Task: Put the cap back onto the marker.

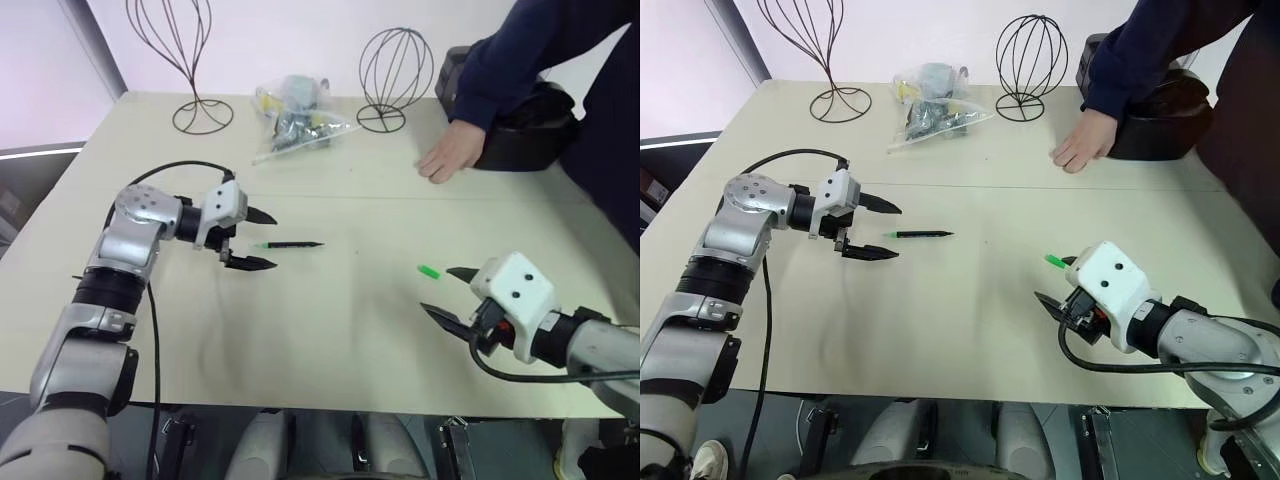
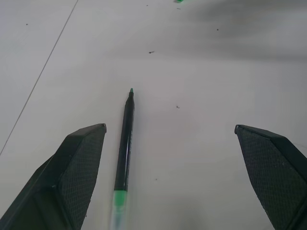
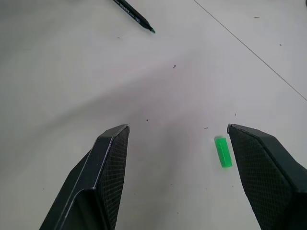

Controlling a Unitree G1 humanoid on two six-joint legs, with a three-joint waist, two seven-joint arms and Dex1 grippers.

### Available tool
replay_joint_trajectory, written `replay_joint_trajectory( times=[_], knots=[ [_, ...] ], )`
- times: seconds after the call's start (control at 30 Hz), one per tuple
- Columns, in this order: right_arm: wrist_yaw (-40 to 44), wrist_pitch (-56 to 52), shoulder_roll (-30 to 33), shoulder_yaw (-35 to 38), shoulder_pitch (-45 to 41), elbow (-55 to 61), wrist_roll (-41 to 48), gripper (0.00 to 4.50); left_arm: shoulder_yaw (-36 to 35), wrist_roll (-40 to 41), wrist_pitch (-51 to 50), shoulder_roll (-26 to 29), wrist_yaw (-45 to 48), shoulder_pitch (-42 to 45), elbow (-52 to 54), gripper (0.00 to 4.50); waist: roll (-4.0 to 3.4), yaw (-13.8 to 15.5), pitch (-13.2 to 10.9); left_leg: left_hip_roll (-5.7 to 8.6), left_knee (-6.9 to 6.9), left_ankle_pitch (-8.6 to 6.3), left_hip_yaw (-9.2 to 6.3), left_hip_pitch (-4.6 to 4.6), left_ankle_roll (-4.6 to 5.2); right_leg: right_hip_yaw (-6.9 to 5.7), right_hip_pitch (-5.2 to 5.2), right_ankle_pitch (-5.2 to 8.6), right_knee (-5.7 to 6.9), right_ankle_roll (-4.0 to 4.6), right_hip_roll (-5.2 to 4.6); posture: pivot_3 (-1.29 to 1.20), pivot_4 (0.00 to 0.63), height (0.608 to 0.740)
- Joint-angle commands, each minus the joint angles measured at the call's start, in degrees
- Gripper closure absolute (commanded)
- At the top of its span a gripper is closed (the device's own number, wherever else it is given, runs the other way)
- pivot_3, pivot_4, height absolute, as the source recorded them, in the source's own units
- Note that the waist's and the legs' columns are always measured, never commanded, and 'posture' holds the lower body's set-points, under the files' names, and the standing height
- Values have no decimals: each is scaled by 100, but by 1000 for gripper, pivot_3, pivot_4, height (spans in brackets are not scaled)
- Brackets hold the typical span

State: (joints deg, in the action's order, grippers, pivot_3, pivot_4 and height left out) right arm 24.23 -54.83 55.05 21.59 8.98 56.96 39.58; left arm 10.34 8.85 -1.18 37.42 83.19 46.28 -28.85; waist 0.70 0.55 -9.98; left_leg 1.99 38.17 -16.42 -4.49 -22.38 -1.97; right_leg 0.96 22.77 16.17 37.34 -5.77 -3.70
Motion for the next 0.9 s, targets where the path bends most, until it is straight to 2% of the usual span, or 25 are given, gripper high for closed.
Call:
replay_joint_trajectory(
  times=[0.03,0.53,0.9],
  knots=[
    [29,-12,-6,133,-51,27,-28,1181,-102,39,-33,22,-49,15,197,0,0,0,0,0,0,0,0,0,0,0,0,0,0,0,0,0,150,740],
    [59,-99,-39,143,-69,50,-51,1181,-62,49,-199,-7,-90,-58,375,0,0,-3,0,0,0,0,0,0,0,0,0,0,0,0,0,0,150,740],
    [-88,-66,-139,-26,-147,45,-228,1181,-1,-194,280,-232,-176,247,-206,0,0,1,0,0,0,0,0,0,0,-1,0,0,0,0,0,0,150,740]
  ],
)
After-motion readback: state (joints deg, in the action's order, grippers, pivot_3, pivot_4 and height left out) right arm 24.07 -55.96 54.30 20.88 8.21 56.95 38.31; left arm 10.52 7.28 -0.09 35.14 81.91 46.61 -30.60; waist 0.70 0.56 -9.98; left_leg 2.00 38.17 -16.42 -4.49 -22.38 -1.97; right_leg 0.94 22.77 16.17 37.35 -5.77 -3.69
